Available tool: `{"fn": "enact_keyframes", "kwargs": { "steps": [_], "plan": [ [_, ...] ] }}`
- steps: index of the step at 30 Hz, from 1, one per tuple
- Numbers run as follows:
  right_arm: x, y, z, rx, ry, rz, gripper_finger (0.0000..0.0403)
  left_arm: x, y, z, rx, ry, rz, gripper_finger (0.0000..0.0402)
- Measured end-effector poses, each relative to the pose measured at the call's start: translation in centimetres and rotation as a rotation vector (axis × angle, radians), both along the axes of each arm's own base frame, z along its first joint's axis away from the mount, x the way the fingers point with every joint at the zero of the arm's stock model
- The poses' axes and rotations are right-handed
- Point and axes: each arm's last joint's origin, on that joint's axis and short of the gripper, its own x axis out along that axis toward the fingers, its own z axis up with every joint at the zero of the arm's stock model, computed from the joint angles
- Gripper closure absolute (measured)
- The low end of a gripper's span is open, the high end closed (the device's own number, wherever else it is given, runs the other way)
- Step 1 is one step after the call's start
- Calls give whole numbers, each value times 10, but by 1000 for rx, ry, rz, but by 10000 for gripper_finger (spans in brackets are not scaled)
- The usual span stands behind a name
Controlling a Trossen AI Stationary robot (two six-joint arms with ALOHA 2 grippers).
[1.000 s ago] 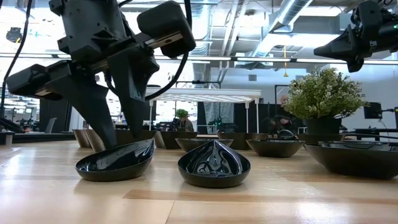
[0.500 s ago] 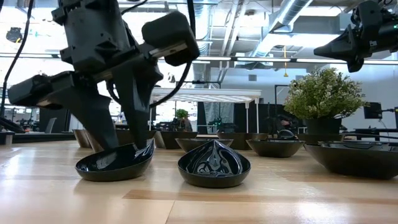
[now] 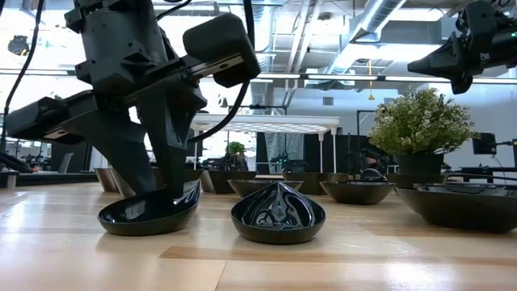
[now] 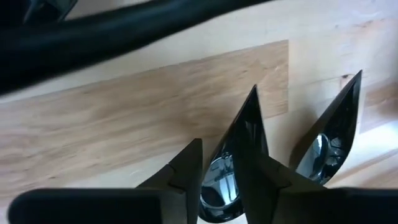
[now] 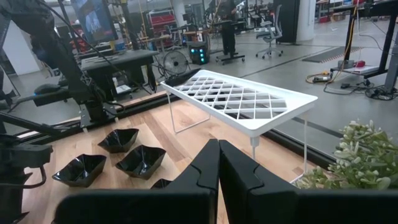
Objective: Pick & Place Mini shaped plates
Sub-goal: Stack the black drop-shaped plate on top of the black drop-shaped plates on the shelf
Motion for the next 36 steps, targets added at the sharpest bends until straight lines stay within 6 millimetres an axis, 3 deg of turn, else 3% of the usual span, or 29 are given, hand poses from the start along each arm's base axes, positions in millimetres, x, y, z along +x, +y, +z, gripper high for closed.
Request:
{"fn": "enact_keyframes", "kwargs": {
  "steps": [8, 16, 24, 29, 36],
  "plan": [
    [0, 0, 0, 0, 0, 0, 401, 1, 0, -4, 9, 0, 2, 335],
    [0, 0, 0, 0, 1, 0, 401, 1, -4, -9, -9, 0, -5, 392],
    [0, 0, 0, 0, 6, 0, 401, 0, -3, -6, -7, 0, -7, 394],
    [0, 0, -2, 1, 24, 0, 401, -1, -2, 9, 12, -27, -23, 393],
    [0, 0, -2, 1, 24, 0, 401, -7, 6, 60, 105, -165, -27, 394]
  ]
}}
